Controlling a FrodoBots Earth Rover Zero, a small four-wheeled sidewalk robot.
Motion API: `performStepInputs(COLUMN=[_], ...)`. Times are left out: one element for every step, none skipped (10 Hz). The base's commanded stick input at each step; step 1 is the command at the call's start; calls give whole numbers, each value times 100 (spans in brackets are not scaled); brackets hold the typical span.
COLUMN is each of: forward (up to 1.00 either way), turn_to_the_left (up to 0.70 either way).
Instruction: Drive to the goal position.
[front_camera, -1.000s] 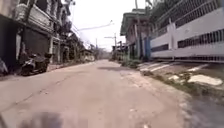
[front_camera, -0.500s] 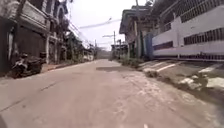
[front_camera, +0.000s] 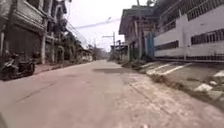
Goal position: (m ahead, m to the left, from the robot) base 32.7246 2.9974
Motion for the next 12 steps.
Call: performStepInputs(forward=[100, 100, 100, 100, 100, 100, 100, 100, 100, 100, 100, 100], turn_to_the_left=[1, 1, 1, 1, 1, 1, 16, 34, 41, 41, 41, 25])
